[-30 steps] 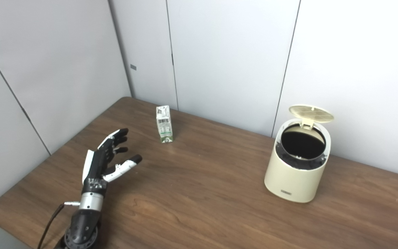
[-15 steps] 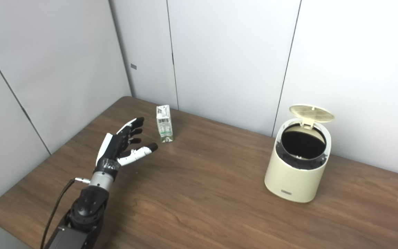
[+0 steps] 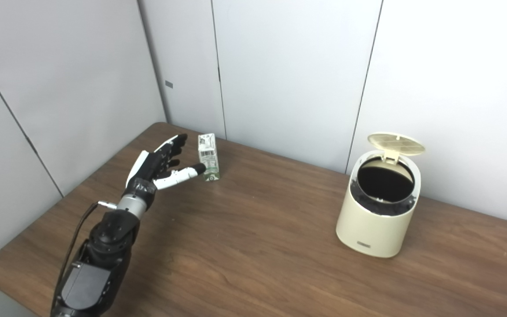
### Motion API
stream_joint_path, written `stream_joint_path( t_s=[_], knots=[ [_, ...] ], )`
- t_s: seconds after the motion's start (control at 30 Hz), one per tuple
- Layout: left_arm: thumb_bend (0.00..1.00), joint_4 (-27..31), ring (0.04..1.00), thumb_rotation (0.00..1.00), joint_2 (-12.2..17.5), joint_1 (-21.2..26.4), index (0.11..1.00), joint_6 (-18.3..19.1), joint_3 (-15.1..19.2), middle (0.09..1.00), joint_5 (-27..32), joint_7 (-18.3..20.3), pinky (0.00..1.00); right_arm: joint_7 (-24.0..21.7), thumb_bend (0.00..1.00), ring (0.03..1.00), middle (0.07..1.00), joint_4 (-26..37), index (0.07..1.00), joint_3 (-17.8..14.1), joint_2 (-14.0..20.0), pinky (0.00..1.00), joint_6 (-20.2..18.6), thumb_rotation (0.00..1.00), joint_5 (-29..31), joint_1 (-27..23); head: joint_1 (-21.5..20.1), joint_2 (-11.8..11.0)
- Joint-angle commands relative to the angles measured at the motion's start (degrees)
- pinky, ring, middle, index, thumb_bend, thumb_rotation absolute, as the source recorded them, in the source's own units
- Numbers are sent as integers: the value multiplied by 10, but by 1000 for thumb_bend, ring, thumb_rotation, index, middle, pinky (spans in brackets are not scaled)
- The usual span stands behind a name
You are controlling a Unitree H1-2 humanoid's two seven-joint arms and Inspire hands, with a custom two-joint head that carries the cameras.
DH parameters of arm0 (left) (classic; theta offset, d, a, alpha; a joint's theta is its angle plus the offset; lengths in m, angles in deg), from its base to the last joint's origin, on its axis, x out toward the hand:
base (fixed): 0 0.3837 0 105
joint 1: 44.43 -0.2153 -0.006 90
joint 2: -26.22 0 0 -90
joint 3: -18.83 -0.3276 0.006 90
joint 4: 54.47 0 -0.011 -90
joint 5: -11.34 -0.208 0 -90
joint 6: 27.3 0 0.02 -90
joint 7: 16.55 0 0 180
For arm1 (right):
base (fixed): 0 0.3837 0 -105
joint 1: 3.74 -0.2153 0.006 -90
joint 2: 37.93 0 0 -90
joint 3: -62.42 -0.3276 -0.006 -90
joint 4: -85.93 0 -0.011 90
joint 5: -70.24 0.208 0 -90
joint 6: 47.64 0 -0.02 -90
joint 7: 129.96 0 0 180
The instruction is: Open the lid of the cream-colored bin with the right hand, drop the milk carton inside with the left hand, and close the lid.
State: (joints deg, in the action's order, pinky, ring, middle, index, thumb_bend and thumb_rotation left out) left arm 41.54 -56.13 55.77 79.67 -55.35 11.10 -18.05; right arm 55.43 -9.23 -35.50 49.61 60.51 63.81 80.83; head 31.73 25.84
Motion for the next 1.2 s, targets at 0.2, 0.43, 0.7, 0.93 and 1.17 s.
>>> stream_joint_path(
  t_s=[0.2, 0.43, 0.7, 0.93, 1.17],
  knots=[
    [1000, -17, 948, 341, 35, 49, 948, -31, 29, 966, 11, 1, 867, 5, 853, 573, 635, -11, 599, 3, -10, 359, 17, 868, 2, -8, -1, -7],
    [1000, -30, 946, 312, 45, 66, 963, -17, 38, 985, 21, 4, 821, 5, 884, 563, 628, -4, 589, 3, -12, 341, 8, 867, 0, -7, -2, -9],
    [1000, -51, 931, 294, 58, 83, 951, -1, 26, 968, 12, 5, 815, -2, 899, 576, 637, -20, 596, 4, -10, 357, 22, 850, 13, -9, -2, -10],
    [1000, -81, 937, 281, 80, 100, 955, 28, -1, 954, -11, 17, 859, -1, 925, 575, 638, -21, 598, 6, -7, 355, 27, 871, 7, -7, -4, -10],
    [1000, -113, 912, 295, 118, 119, 975, 61, -37, 962, -28, 52, 794, -1, 958, 573, 633, -18, 594, 5, -10, 353, 20, 865, 12, -6, -7, -10]
  ],
)
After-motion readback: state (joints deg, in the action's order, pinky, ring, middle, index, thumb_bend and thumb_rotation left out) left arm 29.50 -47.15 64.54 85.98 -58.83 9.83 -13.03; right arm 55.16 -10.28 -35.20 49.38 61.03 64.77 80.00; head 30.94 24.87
